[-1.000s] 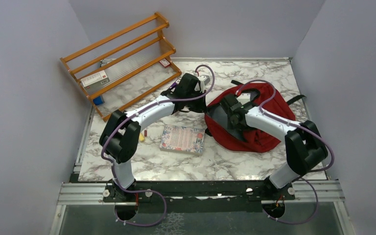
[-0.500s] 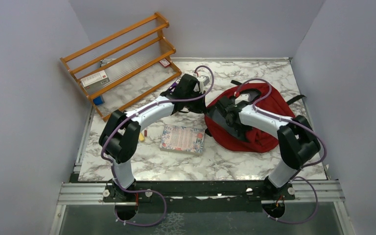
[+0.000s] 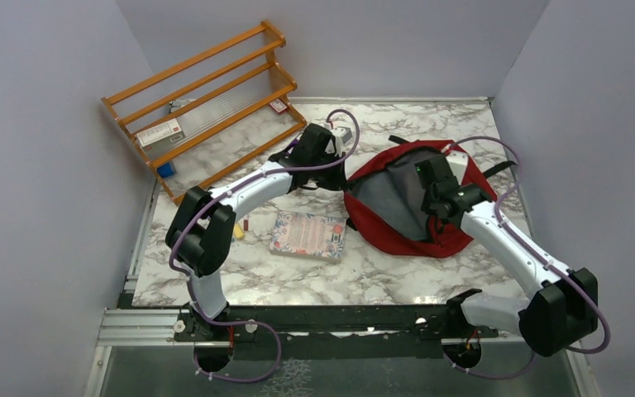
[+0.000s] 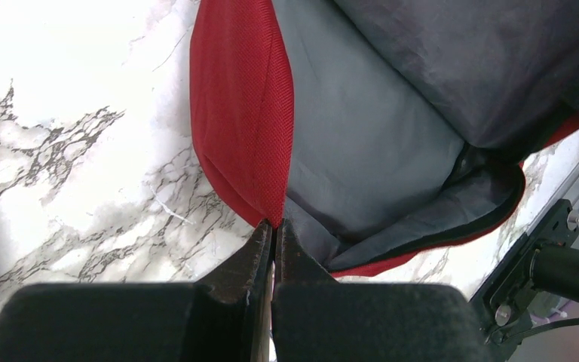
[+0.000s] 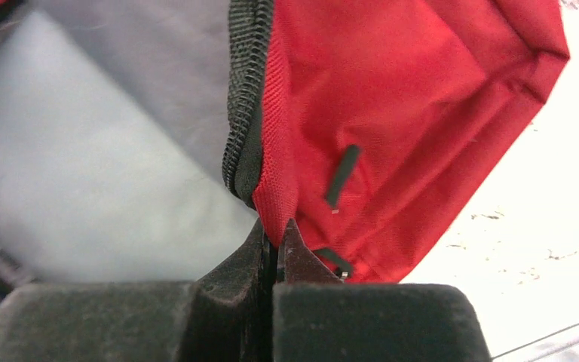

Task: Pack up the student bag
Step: Unzip the student bag at the center of the board.

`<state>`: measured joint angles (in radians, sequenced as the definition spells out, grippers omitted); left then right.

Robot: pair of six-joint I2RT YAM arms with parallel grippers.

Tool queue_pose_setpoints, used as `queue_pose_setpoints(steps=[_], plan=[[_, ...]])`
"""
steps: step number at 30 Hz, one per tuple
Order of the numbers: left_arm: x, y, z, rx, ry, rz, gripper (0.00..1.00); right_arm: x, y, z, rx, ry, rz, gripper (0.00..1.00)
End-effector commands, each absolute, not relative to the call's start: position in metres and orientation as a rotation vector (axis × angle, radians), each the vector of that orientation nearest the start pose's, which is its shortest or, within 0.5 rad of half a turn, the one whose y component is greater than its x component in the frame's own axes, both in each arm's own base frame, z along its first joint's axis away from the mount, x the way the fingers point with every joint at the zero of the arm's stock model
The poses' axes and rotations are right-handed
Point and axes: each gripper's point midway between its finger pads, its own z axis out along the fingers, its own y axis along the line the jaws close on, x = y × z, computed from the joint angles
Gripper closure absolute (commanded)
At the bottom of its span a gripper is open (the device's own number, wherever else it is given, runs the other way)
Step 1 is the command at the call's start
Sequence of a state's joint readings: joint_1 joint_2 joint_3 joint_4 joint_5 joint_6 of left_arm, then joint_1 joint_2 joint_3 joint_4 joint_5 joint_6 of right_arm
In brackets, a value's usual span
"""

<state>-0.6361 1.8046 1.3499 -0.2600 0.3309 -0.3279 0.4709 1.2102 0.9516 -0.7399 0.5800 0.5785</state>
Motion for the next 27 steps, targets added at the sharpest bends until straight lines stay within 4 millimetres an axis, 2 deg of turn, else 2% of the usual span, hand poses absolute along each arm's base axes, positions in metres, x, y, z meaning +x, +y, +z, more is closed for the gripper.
queue_pose_setpoints(steps=[1,7,12,16,21,23,27], plan=[[0.359,-0.332,0.165,0.539,2.261,-0.865,1.00,0.285,0.032,0.132,0.396,2.348,-0.194,0.99],[0.394,-0.292,0.173,0.418,2.269,-0.806,1.00,0.293,-0.007,0.129,0.484,2.335,-0.223,0.99],[0.413,-0.263,0.179,0.340,2.261,-0.768,1.00,0.304,-0.028,0.124,0.542,2.343,-0.244,0.99],[0.421,-0.251,0.187,0.315,2.241,-0.738,1.00,0.312,-0.035,0.111,0.553,2.386,-0.288,0.99],[0.417,-0.255,0.178,0.336,2.258,-0.776,1.00,0.317,-0.028,0.077,0.539,2.481,-0.268,0.99],[0.414,-0.257,0.175,0.342,2.260,-0.797,1.00,0.317,-0.027,0.066,0.539,2.505,-0.274,0.95],[0.409,-0.259,0.174,0.352,2.258,-0.815,1.00,0.322,-0.024,0.059,0.532,2.523,-0.254,0.70]])
